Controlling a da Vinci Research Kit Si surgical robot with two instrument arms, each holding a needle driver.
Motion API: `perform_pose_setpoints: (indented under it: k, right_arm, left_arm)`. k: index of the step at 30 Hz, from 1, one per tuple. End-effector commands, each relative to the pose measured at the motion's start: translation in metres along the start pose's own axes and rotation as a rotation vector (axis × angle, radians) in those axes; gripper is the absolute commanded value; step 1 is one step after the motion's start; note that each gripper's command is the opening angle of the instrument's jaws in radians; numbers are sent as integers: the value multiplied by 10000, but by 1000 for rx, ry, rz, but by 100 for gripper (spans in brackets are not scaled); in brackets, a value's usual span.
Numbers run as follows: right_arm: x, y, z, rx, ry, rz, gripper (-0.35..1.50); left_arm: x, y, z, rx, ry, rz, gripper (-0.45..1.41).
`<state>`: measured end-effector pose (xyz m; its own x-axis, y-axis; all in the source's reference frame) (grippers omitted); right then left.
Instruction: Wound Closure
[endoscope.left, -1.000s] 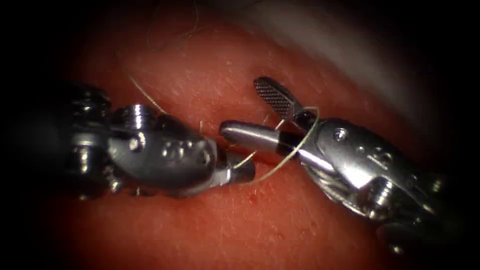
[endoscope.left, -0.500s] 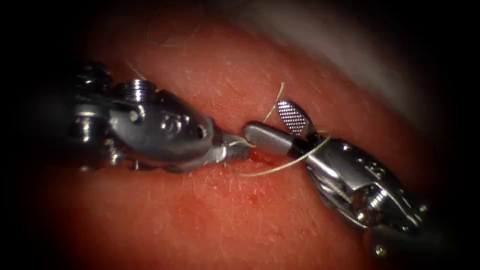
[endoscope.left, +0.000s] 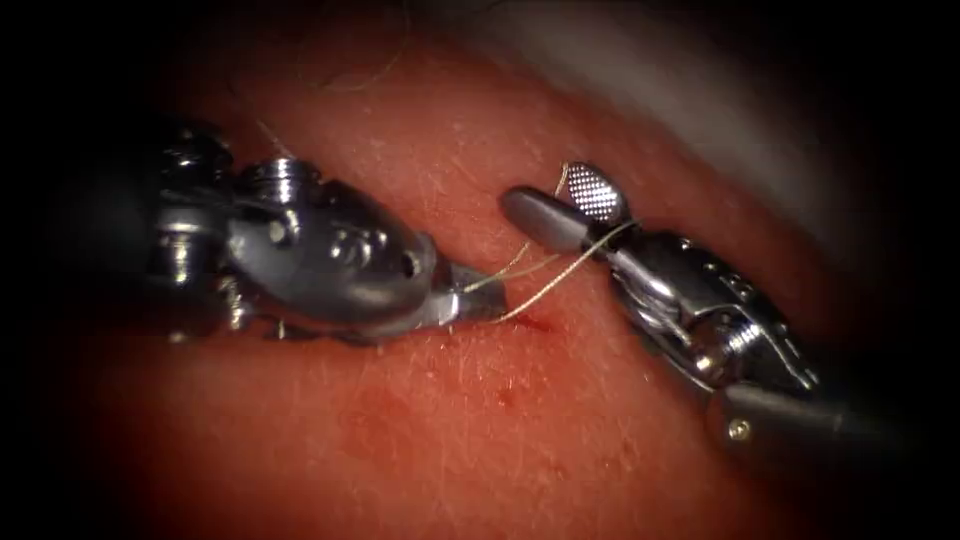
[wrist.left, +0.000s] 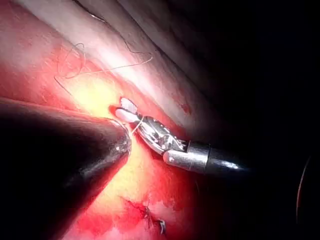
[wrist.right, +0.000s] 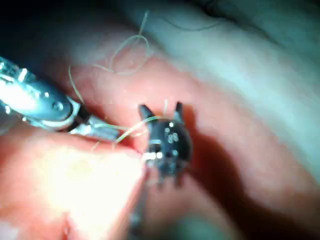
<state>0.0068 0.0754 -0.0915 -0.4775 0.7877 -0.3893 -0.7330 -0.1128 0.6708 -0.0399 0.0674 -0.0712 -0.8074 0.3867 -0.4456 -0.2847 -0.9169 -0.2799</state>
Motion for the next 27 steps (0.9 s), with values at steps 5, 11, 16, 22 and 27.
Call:
perform_pose_setpoints:
  k: [5,11,16,22,27]
  right_arm:
    - [-12,-4,14,28,-26,19,68]
    - [-15,-15,6,93,-106,31,-35]
    - [23,-57,-26,125,-36,16,-35]
    - [45,-124,-65,196,29,-193,-35]
    - [23,-128,-65,215,6,-231,-35]
  left_arm:
    - [1,0,3,-5,2,1,-35]
    - [-4,-4,-1,-13,-2,7,-35]
    - [-14,-19,-12,-17,-10,13,-35]
    - [-30,-60,-19,-25,-29,-33,-35]
    - [-34,-83,-13,-75,-69,-83,-35]
